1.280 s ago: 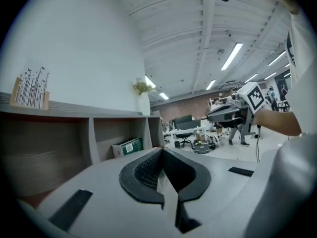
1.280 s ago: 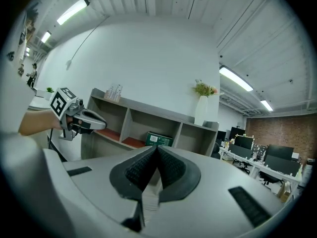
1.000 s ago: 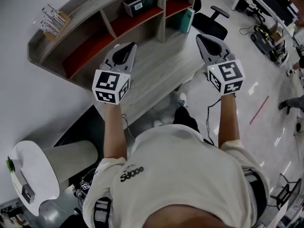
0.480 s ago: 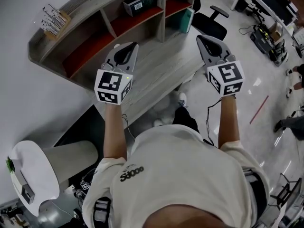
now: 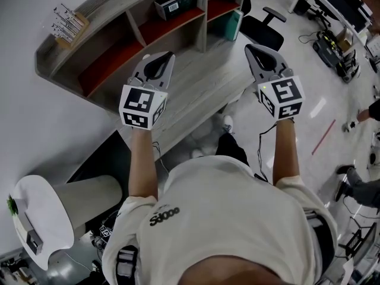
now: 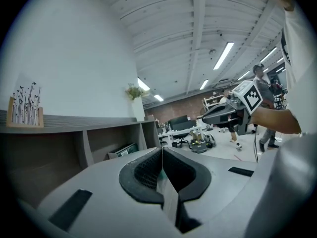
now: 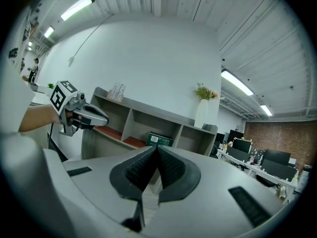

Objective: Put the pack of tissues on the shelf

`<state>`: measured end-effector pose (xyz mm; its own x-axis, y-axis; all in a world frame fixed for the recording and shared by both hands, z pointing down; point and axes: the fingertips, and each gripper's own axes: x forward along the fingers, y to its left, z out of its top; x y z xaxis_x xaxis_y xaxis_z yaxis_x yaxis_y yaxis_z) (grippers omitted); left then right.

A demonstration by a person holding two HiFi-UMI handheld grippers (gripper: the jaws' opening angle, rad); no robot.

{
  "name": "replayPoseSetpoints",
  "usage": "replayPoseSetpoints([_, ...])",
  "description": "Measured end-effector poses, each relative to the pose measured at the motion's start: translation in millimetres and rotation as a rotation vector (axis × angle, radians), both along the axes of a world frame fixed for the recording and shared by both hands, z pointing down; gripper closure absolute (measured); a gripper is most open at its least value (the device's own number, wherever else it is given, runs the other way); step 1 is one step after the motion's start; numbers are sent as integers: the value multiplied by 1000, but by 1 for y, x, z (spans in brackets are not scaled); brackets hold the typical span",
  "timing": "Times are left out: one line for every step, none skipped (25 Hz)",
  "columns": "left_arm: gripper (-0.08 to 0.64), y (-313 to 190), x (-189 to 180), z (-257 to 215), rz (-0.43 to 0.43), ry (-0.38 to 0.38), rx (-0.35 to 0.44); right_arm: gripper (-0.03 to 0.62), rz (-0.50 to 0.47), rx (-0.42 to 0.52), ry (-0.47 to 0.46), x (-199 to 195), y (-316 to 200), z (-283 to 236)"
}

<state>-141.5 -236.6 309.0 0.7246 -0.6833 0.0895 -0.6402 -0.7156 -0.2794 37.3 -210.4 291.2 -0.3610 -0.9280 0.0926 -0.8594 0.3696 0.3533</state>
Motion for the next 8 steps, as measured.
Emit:
replayPoseSetpoints([540,0,0,1,0,5,-6,591,2,-1,-2,1,0,1])
replayPoseSetpoints([540,-1,1,1,1,10,-12,591,4,-3,-3,1,-1,1])
replayPoseSetpoints([540,-2,2,2,1,14,-17,591,4,-6,-5,1,-1,2])
replayPoseSetpoints([540,-3,2,2,1,15,-19,591,4,-8,-6,2,-2,3])
replayPoseSetpoints([540,-4,3,3,1,14,-20,591,3,-9,-6,2,-3,4])
replayPoseSetpoints([540,-5,4,3,2,12,-20,591,2,-10,-6,2,-4,4])
replayPoseSetpoints([540,-6,5,4,3,9,-20,591,1,-10,-6,3,-5,4])
replayPoseSetpoints([540,-7,7,5,4,7,-20,591,0,-11,-7,3,-7,4])
